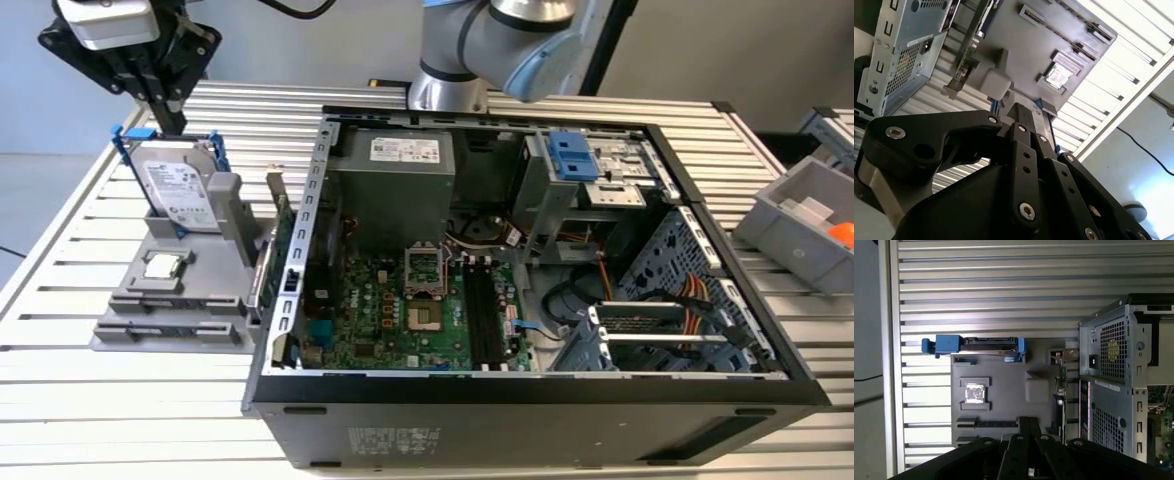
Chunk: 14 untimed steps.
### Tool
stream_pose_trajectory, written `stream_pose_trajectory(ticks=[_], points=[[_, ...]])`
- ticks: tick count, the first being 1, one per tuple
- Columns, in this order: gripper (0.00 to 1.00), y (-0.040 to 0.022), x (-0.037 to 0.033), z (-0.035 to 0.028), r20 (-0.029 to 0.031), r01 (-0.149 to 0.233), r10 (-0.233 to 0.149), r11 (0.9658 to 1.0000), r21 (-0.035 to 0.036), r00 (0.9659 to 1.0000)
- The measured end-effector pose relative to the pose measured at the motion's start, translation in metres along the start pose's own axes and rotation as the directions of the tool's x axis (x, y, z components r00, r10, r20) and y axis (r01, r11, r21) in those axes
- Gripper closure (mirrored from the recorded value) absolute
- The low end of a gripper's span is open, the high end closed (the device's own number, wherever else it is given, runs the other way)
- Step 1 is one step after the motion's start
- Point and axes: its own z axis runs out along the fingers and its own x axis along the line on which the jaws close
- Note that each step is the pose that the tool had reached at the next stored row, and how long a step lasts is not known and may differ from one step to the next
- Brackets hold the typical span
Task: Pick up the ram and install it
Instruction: 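Reach for the ram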
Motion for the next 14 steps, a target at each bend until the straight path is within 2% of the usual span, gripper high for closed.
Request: stream_pose_trajectory(ticks=[9, 14], points=[[1.00, -0.0005, 0.0130, -0.0002, -0.0005, 0.012, -0.012, 0.9999, -0.0002, 0.9999], [1.00, -0.0007, 0.0177, -0.0002, -0.0009, 0.019, -0.019, 0.9998, -0.0002, 0.9998]])
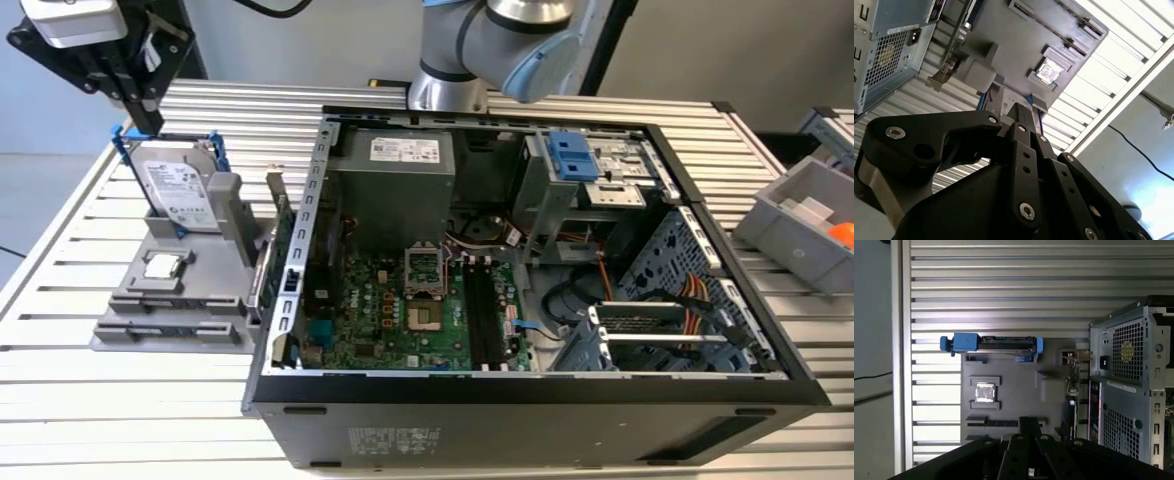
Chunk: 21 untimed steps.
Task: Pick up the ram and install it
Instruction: 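Reach for the ram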
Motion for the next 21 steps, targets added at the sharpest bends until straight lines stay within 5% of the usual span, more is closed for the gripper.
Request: stream_pose_trajectory(ticks=[15, 21], points=[[1.00, -0.0003, 0.0016, 0.0000, -0.0002, 0.004, -0.004, 1.0000, 0.0000, 1.0000], [1.00, -0.0115, 0.0013, -0.0005, -0.0002, 0.004, -0.004, 1.0000, -0.0001, 1.0000]])
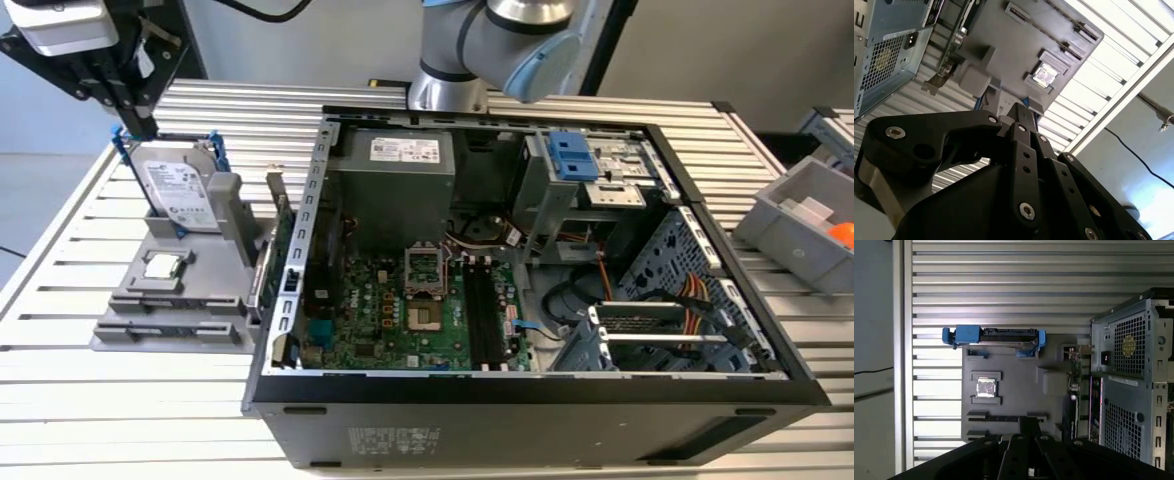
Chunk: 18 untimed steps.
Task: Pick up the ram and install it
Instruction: 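Reach for the ram, then pick up the ram and move it above insertion slot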
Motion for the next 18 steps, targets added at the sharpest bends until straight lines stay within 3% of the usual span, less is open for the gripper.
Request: stream_pose_trajectory(ticks=[4, 11, 18], points=[[1.00, -0.0095, 0.0003, -0.0001, -0.0002, 0.000, 0.000, 1.0000, 0.0000, 1.0000], [1.00, -0.0198, 0.0045, 0.0007, -0.0067, 0.000, 0.000, 1.0000, 0.0002, 1.0000], [1.00, -0.0351, 0.0063, 0.0015, -0.0073, 0.000, 0.000, 1.0000, 0.0002, 1.0000]])
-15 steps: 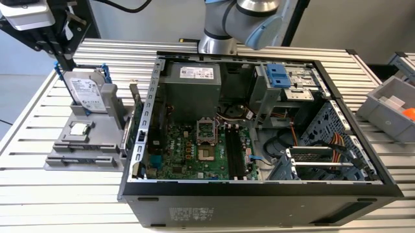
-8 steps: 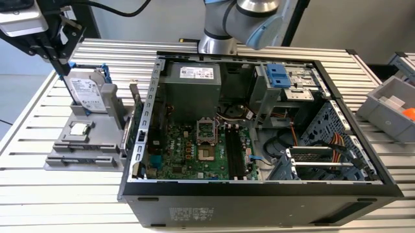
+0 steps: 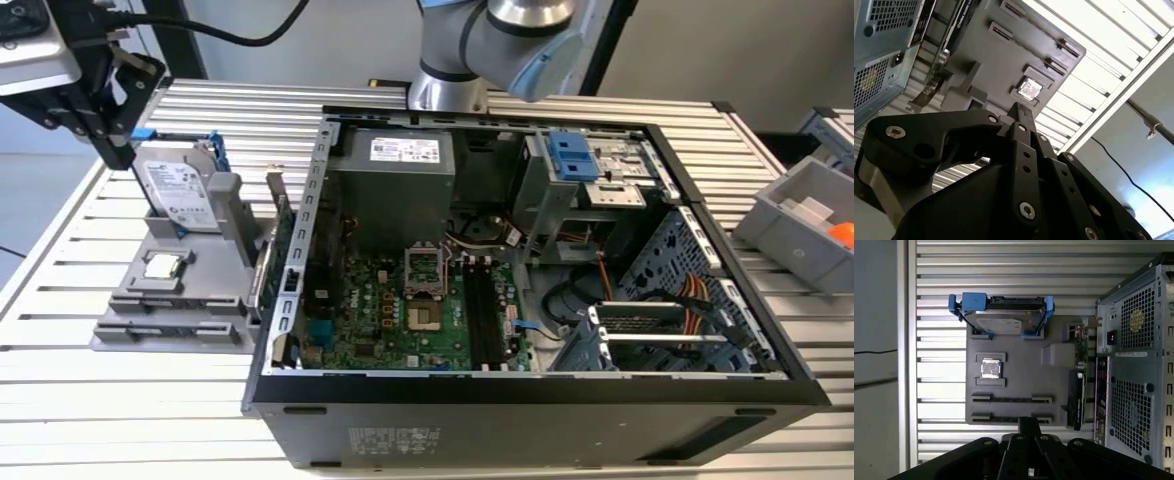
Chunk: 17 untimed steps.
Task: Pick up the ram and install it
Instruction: 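Pick up the ram and move it above insertion slot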
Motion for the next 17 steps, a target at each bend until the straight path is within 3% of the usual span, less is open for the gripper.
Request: stream_pose_trajectory(ticks=[13, 17], points=[[1.00, -0.0273, 0.0007, 0.0015, -0.0016, -0.014, 0.014, 0.9999, 0.0001, 0.9999], [1.00, -0.0290, 0.0008, 0.0016, -0.0014, -0.015, 0.015, 0.9999, 0.0000, 0.9999]])
